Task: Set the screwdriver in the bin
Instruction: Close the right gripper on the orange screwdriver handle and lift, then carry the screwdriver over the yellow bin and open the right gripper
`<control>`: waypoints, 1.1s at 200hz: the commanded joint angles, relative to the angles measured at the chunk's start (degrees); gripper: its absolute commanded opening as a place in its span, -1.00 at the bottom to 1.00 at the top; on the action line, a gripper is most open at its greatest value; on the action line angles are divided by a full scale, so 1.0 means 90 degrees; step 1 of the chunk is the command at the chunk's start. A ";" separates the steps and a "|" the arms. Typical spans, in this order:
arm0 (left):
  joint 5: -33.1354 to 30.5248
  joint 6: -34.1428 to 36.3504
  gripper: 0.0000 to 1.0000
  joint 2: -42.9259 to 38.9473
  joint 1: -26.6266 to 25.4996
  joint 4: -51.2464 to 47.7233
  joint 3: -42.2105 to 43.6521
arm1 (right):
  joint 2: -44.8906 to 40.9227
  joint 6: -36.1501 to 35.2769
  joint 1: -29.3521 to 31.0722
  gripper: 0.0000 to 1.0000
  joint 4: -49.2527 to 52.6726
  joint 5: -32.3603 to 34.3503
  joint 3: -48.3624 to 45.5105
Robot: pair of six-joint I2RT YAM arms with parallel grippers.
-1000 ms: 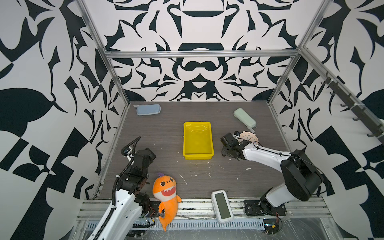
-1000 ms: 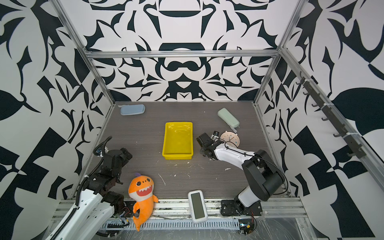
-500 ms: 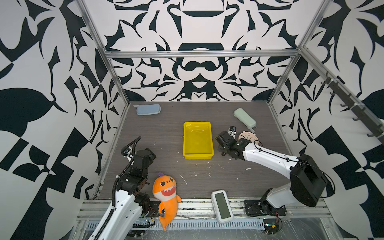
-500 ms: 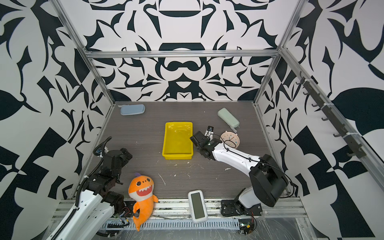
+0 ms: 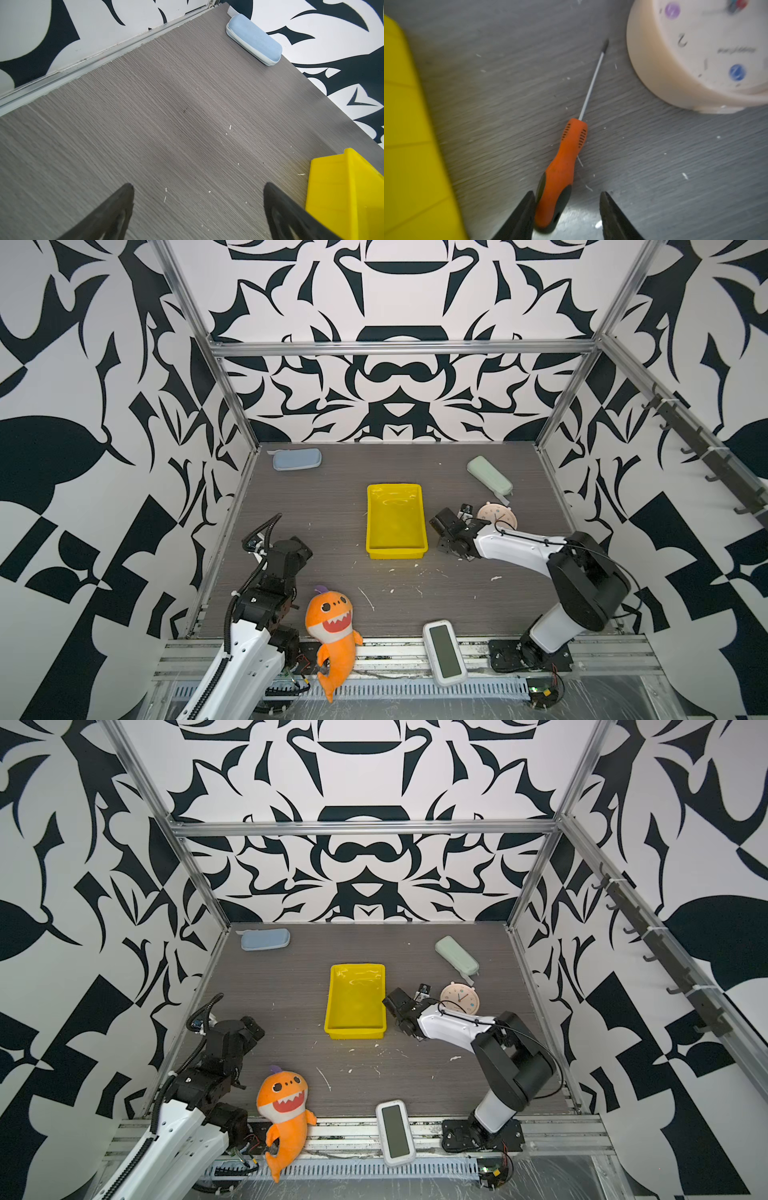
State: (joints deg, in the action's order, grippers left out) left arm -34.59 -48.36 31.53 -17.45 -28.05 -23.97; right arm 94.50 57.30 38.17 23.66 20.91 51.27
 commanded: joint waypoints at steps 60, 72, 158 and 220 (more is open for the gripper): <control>-0.0022 -0.0004 0.99 -0.0076 0.0017 0.0066 0.0102 | 0.0356 0.0884 -0.0009 -0.78 0.0051 0.0160 0.0158; 0.0004 0.0011 0.99 -0.0090 0.0020 0.0096 0.0114 | 0.0150 0.0793 0.0004 -0.93 0.0211 0.0357 0.0189; 0.0206 0.0051 0.99 0.0137 0.0020 0.0292 0.0143 | -0.0383 -0.0785 0.1146 -1.00 0.0703 0.1450 0.2185; 0.0239 0.0072 0.99 0.0120 0.0023 0.0329 0.0163 | 0.1382 -0.0816 0.1388 -1.00 0.0325 0.0192 0.3471</control>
State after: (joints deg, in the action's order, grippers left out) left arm -32.95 -47.92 32.80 -17.37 -25.58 -23.94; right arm 102.67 49.98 50.98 25.93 26.76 79.31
